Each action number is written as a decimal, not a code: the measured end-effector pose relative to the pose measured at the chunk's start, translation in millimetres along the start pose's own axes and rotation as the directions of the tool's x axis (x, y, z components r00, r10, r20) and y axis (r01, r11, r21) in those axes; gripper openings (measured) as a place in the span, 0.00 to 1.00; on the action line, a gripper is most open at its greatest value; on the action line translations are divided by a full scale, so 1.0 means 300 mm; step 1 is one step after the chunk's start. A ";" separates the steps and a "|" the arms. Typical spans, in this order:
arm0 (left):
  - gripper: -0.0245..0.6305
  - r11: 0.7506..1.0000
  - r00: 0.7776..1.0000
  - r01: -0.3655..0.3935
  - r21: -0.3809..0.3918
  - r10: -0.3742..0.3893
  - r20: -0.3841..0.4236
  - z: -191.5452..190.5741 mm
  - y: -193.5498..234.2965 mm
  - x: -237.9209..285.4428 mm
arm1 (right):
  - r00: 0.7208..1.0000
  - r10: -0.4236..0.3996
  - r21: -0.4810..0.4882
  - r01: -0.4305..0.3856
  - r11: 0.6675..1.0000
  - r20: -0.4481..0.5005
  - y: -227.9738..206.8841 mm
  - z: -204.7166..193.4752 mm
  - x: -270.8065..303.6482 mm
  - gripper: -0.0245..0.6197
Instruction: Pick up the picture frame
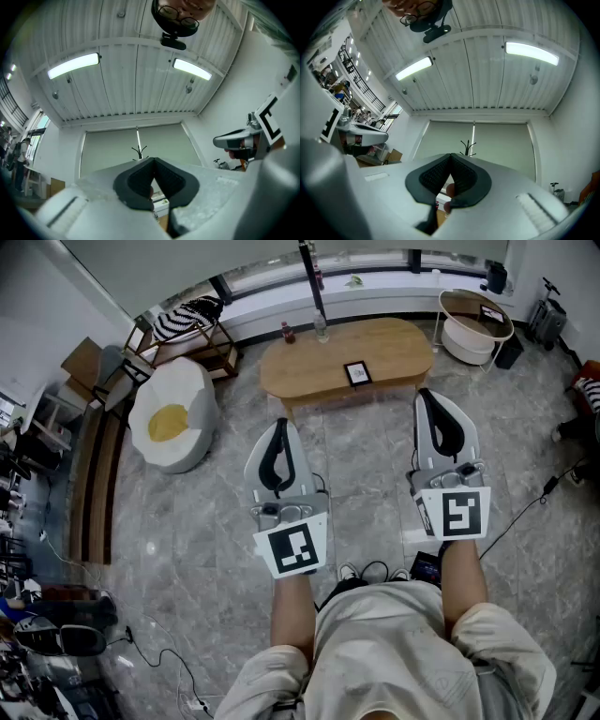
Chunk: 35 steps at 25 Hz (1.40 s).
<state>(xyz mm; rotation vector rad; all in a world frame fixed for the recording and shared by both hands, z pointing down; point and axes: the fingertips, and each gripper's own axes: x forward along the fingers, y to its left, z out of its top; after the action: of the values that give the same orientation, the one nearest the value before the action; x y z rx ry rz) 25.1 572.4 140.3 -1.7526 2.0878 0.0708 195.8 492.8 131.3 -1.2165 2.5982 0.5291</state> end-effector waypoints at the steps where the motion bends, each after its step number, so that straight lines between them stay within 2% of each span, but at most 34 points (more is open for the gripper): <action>1: 0.04 1.000 1.000 0.002 0.001 -0.002 0.001 -0.002 0.011 0.003 | 1.000 -0.001 0.002 0.001 1.000 -0.003 0.008 -0.003 0.007 0.04; 13: 0.04 1.000 1.000 0.011 -0.019 -0.011 0.008 -0.071 0.124 0.046 | 1.000 -0.012 -0.011 0.011 1.000 -0.027 0.096 -0.050 0.102 0.04; 24: 0.04 0.998 0.999 0.037 -0.042 -0.037 0.009 -0.116 0.242 0.059 | 0.998 -0.054 -0.009 0.054 0.999 -0.031 0.195 -0.061 0.168 0.04; 35: 0.04 0.997 0.999 0.050 -0.064 -0.050 0.005 -0.170 0.257 0.071 | 0.997 -0.069 -0.029 0.068 0.997 -0.045 0.224 -0.101 0.198 0.04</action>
<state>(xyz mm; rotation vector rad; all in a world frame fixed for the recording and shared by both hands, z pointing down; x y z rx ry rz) -65.2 553.3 162.8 -1.8394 2.0593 0.1276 104.7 479.0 153.3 -1.3366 2.5841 0.5309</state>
